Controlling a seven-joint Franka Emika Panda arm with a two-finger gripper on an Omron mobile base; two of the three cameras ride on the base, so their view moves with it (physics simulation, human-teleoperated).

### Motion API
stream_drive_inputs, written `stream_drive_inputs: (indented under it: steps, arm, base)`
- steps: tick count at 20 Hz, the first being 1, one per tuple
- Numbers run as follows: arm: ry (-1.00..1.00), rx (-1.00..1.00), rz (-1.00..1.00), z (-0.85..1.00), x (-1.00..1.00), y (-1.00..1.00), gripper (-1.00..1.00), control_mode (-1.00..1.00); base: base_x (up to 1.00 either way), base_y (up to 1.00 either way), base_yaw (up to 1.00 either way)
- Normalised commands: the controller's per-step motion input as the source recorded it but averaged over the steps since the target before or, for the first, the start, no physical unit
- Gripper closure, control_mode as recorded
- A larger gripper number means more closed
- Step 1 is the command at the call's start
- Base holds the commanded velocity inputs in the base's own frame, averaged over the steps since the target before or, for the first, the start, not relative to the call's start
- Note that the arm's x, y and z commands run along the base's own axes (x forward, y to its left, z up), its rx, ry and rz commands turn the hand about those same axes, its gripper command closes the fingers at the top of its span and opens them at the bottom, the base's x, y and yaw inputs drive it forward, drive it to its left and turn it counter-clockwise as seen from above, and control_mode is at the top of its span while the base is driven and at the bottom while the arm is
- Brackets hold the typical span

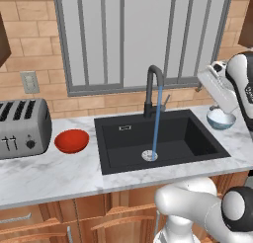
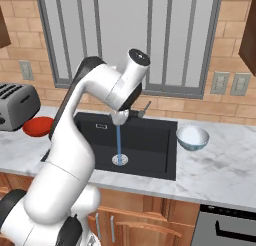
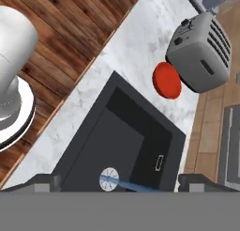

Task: Rinse each bowl for a few seconds and place them down in the sink or on the counter.

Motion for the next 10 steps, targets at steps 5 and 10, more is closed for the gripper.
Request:
stream_drive_inputs:
  steps: [5, 10]
  arm:
    - [0.0, 0.0, 0.21, 0.04, 0.03, 0.63, -1.0, -1.0]
    - [0.0, 0.0, 0.19, 0.0, 0.0, 0.68, -1.0, -1.0]
  base:
    - [0.0, 0.0, 0.0]
    - [0.0, 0.0, 0.0]
